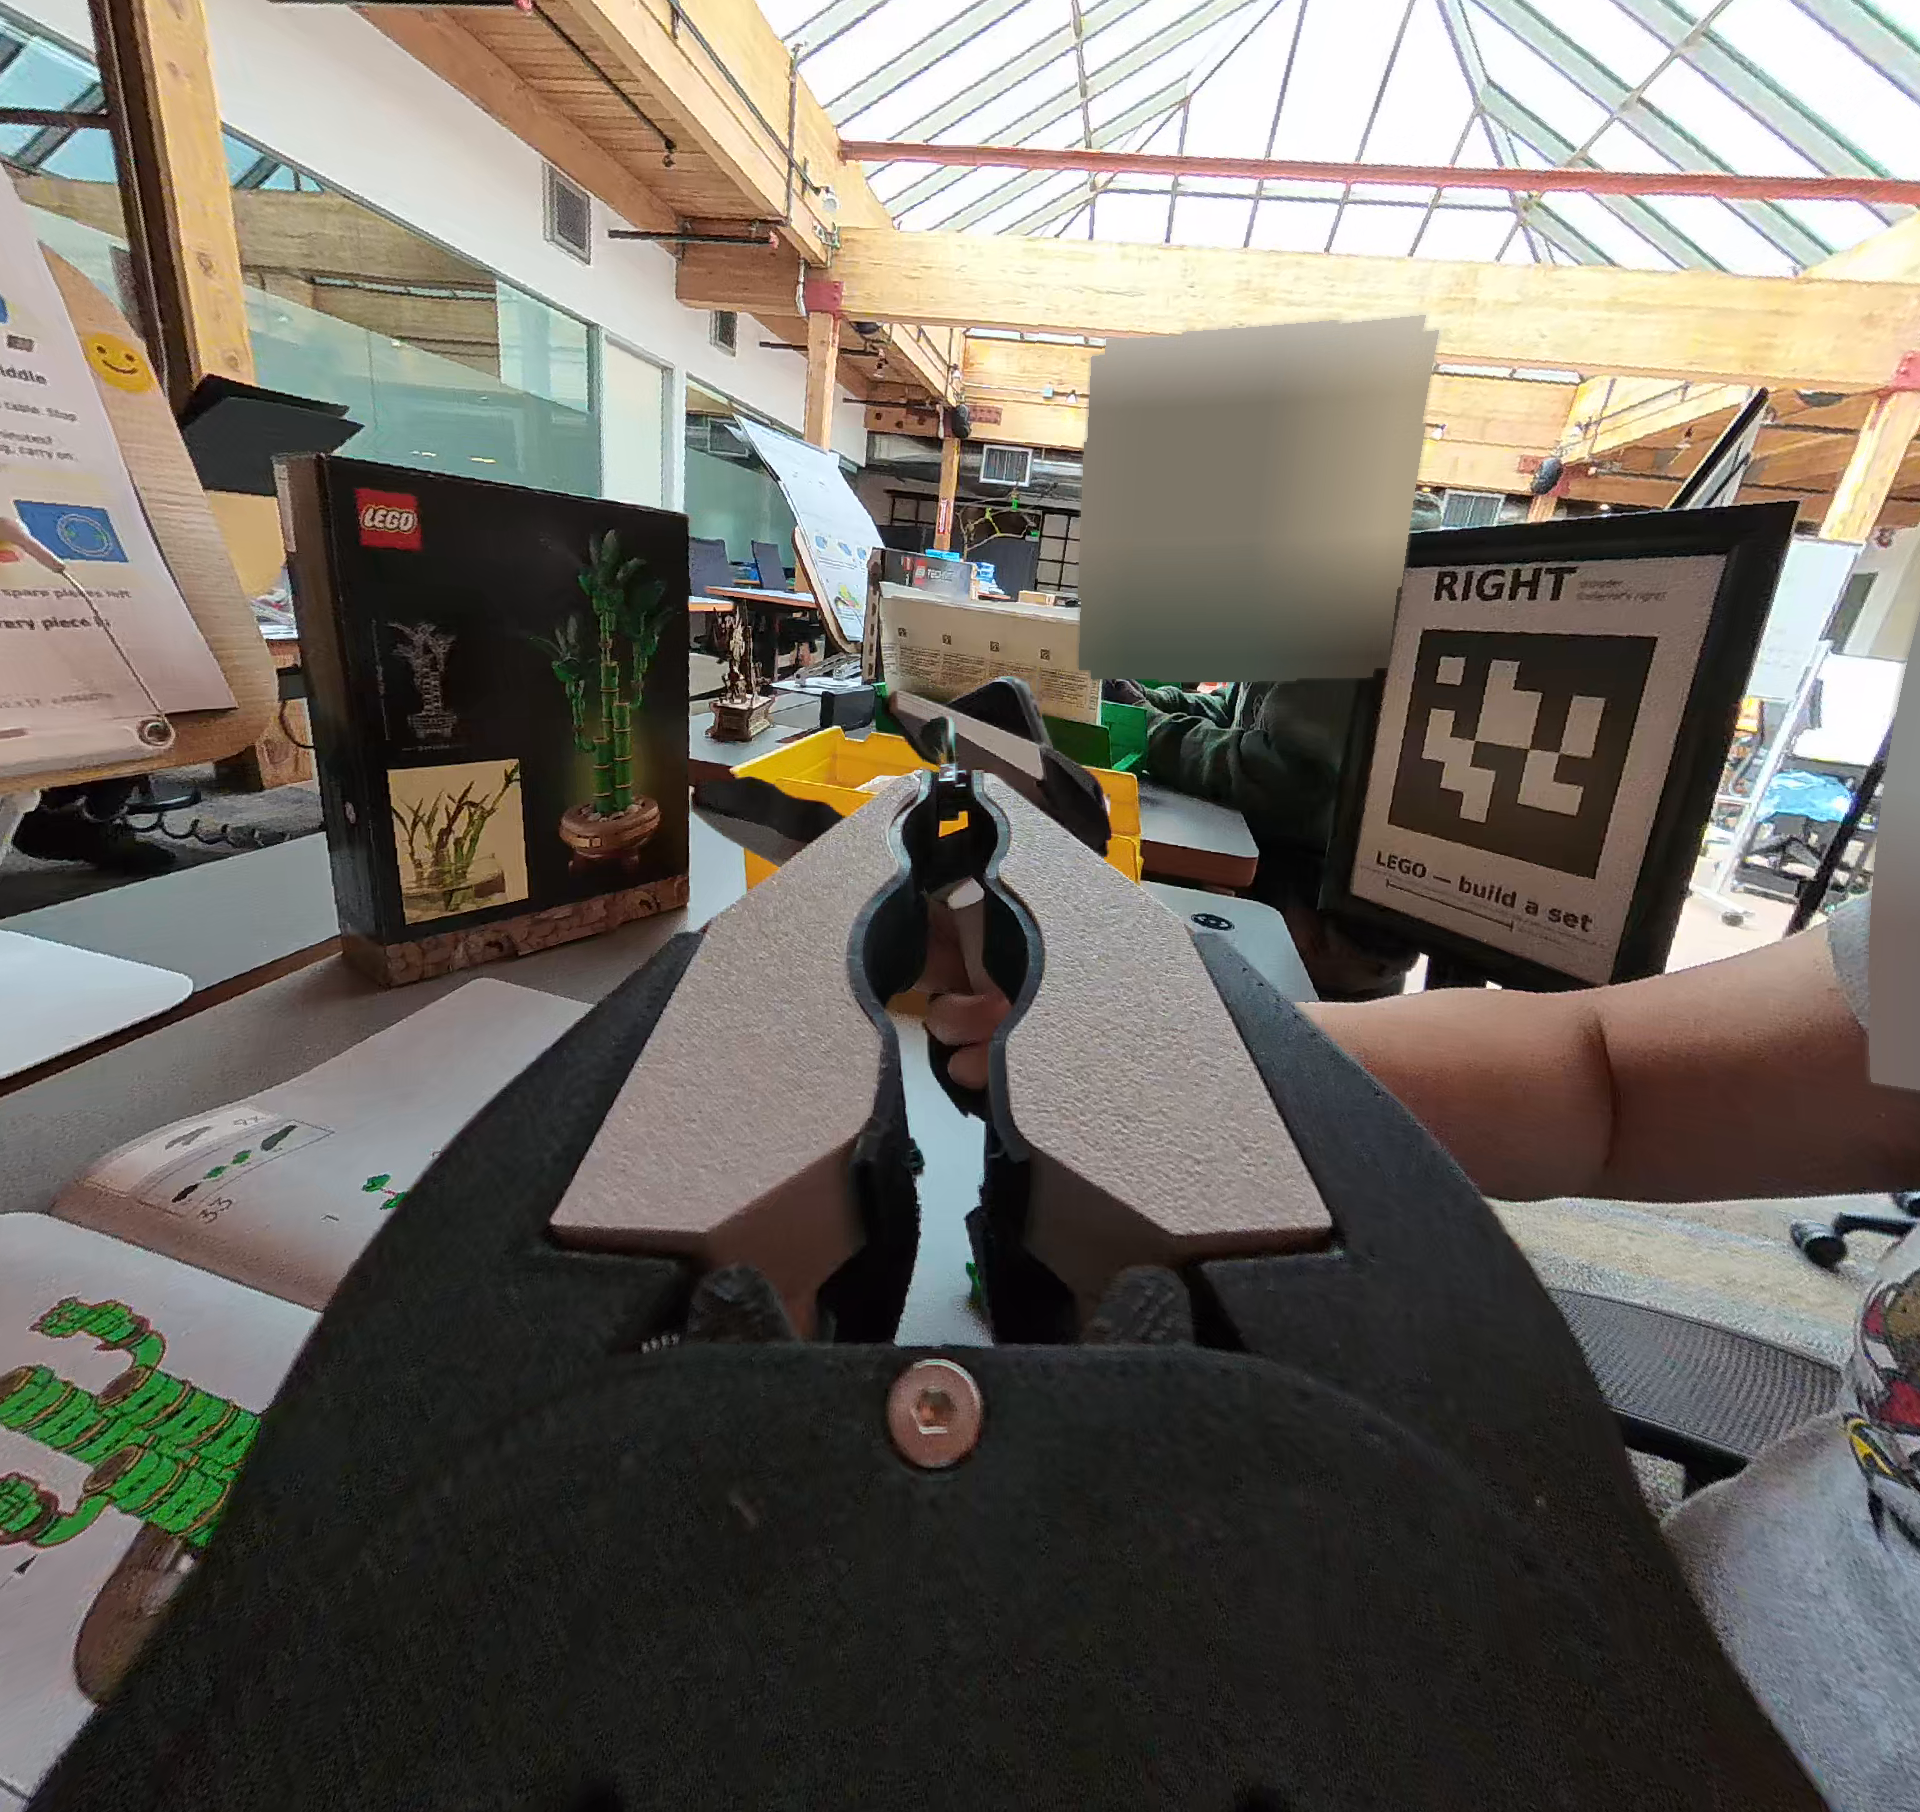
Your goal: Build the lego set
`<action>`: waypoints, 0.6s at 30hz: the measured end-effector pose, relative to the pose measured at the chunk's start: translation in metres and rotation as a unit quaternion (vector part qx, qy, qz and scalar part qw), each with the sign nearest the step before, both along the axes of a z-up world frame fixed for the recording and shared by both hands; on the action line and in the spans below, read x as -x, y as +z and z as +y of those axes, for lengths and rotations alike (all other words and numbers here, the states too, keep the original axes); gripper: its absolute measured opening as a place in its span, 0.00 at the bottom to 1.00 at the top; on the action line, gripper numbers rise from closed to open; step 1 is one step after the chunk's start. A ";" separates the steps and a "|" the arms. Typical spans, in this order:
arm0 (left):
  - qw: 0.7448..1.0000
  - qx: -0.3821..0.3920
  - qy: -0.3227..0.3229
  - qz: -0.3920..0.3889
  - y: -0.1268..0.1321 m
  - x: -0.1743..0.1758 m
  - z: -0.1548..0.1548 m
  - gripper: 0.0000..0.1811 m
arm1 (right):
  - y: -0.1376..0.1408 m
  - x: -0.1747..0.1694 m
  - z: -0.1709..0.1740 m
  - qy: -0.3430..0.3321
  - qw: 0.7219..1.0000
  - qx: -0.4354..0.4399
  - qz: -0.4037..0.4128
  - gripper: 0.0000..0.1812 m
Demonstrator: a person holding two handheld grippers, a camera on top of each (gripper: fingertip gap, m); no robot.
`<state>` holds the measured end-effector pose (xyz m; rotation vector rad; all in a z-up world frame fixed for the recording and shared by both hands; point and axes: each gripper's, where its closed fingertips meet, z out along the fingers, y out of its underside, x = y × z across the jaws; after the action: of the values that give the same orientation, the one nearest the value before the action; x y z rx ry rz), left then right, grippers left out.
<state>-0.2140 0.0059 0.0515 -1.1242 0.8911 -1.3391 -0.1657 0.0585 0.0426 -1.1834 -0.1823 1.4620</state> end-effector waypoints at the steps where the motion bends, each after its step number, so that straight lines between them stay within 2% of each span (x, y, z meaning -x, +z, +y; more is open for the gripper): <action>1: 1.000 0.004 -0.002 0.002 -0.001 -0.001 0.000 0.01 | 0.000 0.003 -0.002 0.017 1.000 -0.003 0.000 0.30; 7: 0.997 0.077 -0.024 -0.010 -0.005 0.001 0.009 0.00 | 0.003 0.008 -0.011 0.032 0.998 -0.041 -0.033 0.26; 10: 0.995 0.093 -0.019 0.001 -0.009 0.002 0.015 0.00 | 0.009 0.007 -0.018 -0.019 0.986 -0.128 -0.110 0.33; 11: 0.995 0.098 -0.017 0.007 -0.010 0.002 0.016 0.00 | 0.009 0.008 -0.022 -0.051 0.970 -0.177 -0.159 0.36; 12: 0.995 0.103 -0.014 0.010 -0.011 0.002 0.018 0.01 | 0.008 0.010 -0.026 -0.089 0.943 -0.235 -0.220 0.39; 14: 0.993 0.116 -0.014 0.022 -0.015 0.003 0.021 0.01 | 0.003 0.011 -0.029 -0.191 0.853 -0.341 -0.346 0.43; 15: 0.992 0.120 -0.011 0.026 -0.016 0.003 0.023 0.01 | 0.005 0.008 -0.032 -0.242 0.810 -0.381 -0.376 0.43; 16: 0.993 0.118 -0.004 0.026 -0.016 0.005 0.025 0.01 | 0.009 0.009 -0.037 -0.272 0.779 -0.414 -0.385 0.43; 17: 0.993 0.113 0.002 0.032 -0.016 0.006 0.026 0.01 | 0.008 0.013 -0.043 -0.272 0.765 -0.430 -0.394 0.42; 18: 0.993 0.107 0.007 0.042 -0.018 0.008 0.027 0.01 | 0.006 0.017 -0.046 -0.265 0.763 -0.432 -0.402 0.41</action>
<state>-0.2216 0.0332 0.0334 -1.3570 0.8126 -1.4089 -0.1822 0.0127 0.0482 -0.8724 -0.9239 0.1831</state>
